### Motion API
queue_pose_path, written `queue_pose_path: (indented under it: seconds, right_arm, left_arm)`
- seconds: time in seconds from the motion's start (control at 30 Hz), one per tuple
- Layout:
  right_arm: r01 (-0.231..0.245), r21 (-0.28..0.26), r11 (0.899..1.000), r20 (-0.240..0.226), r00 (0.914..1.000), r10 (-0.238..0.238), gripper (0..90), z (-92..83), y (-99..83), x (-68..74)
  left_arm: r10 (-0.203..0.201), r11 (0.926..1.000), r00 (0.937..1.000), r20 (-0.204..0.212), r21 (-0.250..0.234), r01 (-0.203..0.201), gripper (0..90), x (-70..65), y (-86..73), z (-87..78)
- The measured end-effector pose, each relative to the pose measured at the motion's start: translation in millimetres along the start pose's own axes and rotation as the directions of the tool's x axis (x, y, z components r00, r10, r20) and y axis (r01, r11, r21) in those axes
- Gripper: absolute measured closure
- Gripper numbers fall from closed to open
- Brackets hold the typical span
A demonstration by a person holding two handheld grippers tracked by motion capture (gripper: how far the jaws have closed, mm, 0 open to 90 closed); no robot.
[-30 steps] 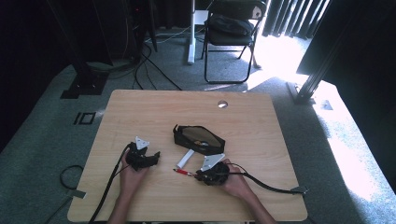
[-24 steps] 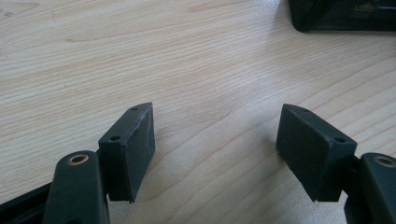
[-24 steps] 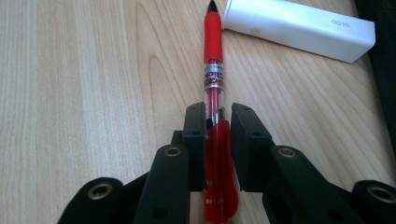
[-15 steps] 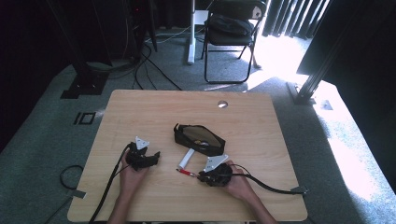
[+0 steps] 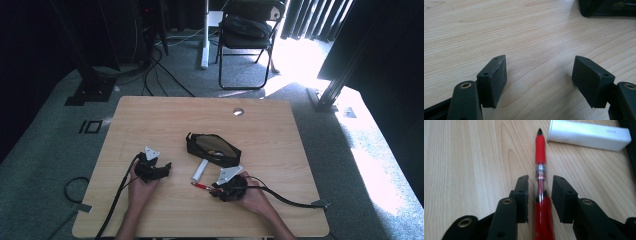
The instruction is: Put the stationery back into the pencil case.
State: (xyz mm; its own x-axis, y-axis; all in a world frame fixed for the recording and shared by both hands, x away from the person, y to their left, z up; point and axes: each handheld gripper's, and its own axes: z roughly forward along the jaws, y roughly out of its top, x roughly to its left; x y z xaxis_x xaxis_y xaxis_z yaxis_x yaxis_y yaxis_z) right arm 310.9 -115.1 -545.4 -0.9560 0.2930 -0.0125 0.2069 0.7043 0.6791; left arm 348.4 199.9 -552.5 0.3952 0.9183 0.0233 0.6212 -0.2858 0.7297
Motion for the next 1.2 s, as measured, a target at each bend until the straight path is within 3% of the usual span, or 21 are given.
queue_pose_path:
  seconds: [0.17,0.3,0.67,1.2]
  right_arm:
    - [-0.008,0.006,1.000,0.002,1.0000,0.007,73.7,2.3,2.7,-2.0]
    - [0.015,0.028,1.000,0.010,0.9998,-0.015,78.8,0.1,3.1,-1.2]
    - [0.038,0.032,0.999,0.019,0.9991,-0.038,79.6,-3.1,2.0,5.7]
    - [0.032,-0.039,0.999,0.022,0.9993,-0.031,79.6,-20.9,7.3,8.7]
  left_arm:
    - [0.001,1.0000,1.0000,0.000,0.001,-0.001,28.7,0.0,0.0,-0.1]
    - [0.001,1.0000,1.0000,0.000,0.001,-0.001,28.7,0.0,0.0,-0.1]
    - [0.000,1.0000,1.0000,0.000,0.000,0.000,28.7,-0.1,0.0,0.0]
    - [-0.001,1.0000,1.0000,0.000,0.000,0.001,28.7,-0.1,0.0,0.0]
